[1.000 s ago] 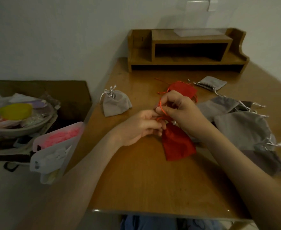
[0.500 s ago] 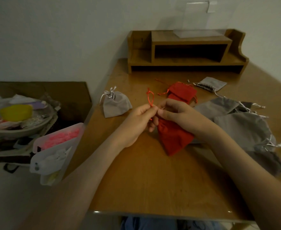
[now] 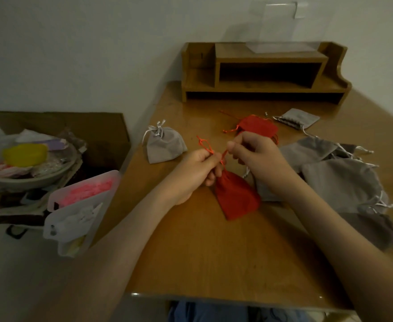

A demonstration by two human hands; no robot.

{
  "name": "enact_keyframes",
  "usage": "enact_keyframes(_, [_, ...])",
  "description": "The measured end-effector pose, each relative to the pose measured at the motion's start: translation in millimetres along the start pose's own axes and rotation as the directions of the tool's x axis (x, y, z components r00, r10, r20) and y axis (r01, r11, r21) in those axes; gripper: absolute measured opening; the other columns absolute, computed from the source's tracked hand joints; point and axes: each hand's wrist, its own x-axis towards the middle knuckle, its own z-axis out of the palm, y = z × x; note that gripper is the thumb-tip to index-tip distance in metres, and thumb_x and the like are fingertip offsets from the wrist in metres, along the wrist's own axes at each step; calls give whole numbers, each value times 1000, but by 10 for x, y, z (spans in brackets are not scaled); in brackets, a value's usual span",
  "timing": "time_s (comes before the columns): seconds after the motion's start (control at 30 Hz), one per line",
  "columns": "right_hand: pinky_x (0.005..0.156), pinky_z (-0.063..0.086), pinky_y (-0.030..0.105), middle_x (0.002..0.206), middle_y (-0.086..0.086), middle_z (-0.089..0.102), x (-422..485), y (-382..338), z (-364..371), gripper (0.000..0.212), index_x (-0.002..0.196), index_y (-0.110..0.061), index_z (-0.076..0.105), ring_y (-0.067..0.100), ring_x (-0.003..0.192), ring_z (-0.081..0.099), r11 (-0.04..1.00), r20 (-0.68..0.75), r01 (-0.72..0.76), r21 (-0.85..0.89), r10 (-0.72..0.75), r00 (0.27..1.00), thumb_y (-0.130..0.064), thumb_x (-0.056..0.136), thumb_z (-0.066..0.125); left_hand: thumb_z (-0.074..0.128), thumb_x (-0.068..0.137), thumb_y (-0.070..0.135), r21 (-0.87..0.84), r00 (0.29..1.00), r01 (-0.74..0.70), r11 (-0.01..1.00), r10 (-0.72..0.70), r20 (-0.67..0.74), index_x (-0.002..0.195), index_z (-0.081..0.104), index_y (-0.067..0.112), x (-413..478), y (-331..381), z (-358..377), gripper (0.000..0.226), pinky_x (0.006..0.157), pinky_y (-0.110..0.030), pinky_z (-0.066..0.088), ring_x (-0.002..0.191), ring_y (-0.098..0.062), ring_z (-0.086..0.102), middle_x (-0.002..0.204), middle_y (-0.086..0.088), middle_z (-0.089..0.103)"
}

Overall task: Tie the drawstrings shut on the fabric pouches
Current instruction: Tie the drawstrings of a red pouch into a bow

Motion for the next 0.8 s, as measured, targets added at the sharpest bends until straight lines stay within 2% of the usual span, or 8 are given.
enact_keyframes(0.1, [65,46,22,76,-1,57,-37,-59,20,18,91,-12,55,6,69,54,985,51,0,170,-8,999,-24,85,68,47,100,17,-74,1000,-13,997,13,-2,80,56,9,-10,34,13,23,42,-16,33,46,-5,41,53,5,54])
enact_keyframes(0.2, [77,48,26,85,4,62,-59,-24,86,38,105,-9,54,11,81,61,971,204,-107,214,63,977,-29,78,71,49,98,14,-164,998,-20,986,11,-58,80,57,8,-8,47,24,20,40,-14,32,45,-2,42,52,4,54])
enact_keyframes(0.33, [75,48,19,82,3,63,-38,-32,40,24,107,1,56,8,79,61,962,277,-122,245,51,959,-11,88,64,54,96,16,-109,994,-56,992,46,-98,83,61,11,-11,16,21,16,37,-14,27,44,-2,37,51,8,56])
enact_keyframes(0.43, [71,45,19,82,6,59,-32,-45,-1,10,100,-6,57,13,79,55,965,327,-119,232,38,944,-5,91,59,55,95,16,-22,985,-113,993,109,-137,84,64,12,-28,20,28,15,40,-10,28,43,2,42,52,13,59])
enact_keyframes(0.5, [70,44,19,80,3,57,-32,-34,8,12,98,-12,55,11,77,55,962,323,-126,243,42,945,-4,91,58,55,95,15,18,976,-156,988,157,-151,83,65,18,-39,21,31,16,47,-5,34,50,8,52,55,19,61])
enact_keyframes(0.6, [68,45,14,75,-3,57,-27,-31,5,18,106,-9,51,0,70,56,948,309,-133,288,40,950,-1,91,56,59,93,19,63,968,-186,981,194,-162,79,66,19,-23,-2,-7,16,53,-10,35,53,6,50,60,16,59])
enact_keyframes(0.67, [67,45,11,73,-2,58,-25,-38,-10,23,112,-4,48,-2,68,58,925,306,-145,350,34,951,3,91,53,59,92,19,-6,979,-157,988,155,-134,78,65,16,-12,4,-32,16,49,-14,32,51,1,43,63,7,56])
enact_keyframes(0.8, [67,46,13,72,-2,60,-17,-48,-26,30,120,0,44,1,70,59,878,321,-164,450,13,947,7,91,50,60,82,18,-376,997,-69,924,70,-12,76,72,17,1,69,-33,14,44,-12,31,48,-1,42,59,7,59])
